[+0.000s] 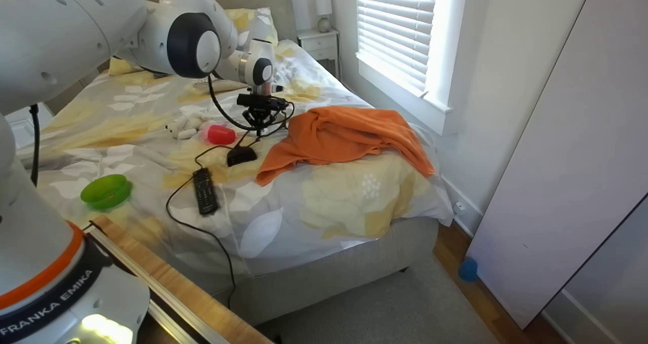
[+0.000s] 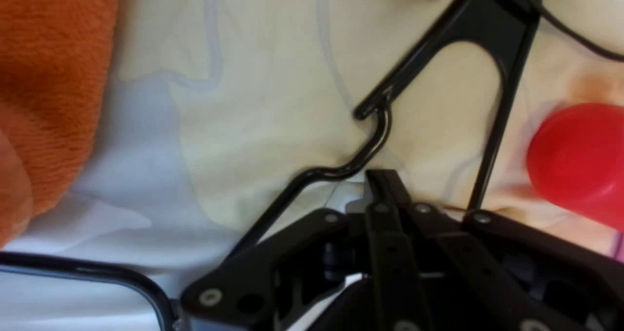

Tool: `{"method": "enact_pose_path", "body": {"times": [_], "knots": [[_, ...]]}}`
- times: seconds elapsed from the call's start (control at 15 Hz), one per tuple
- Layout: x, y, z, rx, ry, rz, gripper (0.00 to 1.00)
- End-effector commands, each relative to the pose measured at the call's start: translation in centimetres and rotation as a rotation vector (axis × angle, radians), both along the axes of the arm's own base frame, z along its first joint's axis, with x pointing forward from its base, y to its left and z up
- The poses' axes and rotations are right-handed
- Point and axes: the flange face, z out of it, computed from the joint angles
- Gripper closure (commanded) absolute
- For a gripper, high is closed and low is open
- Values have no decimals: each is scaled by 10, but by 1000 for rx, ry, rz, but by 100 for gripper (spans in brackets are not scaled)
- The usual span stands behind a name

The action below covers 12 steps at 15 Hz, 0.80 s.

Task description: Move the white remote control closer to the pink cup

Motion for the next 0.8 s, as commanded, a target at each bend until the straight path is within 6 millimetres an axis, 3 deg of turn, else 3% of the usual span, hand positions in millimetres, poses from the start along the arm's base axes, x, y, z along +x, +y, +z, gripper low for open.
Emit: {"method": "enact_pose_path", "body": {"times": [0.0,0.4,0.47,0.6,0.73], "knots": [[-6,0,38,86,-41,24,100],[-11,-3,123,185,-209,58,100],[-15,-6,137,178,-222,82,74],[-24,-13,163,159,-263,122,67],[-34,-21,187,141,-295,159,51]]}}
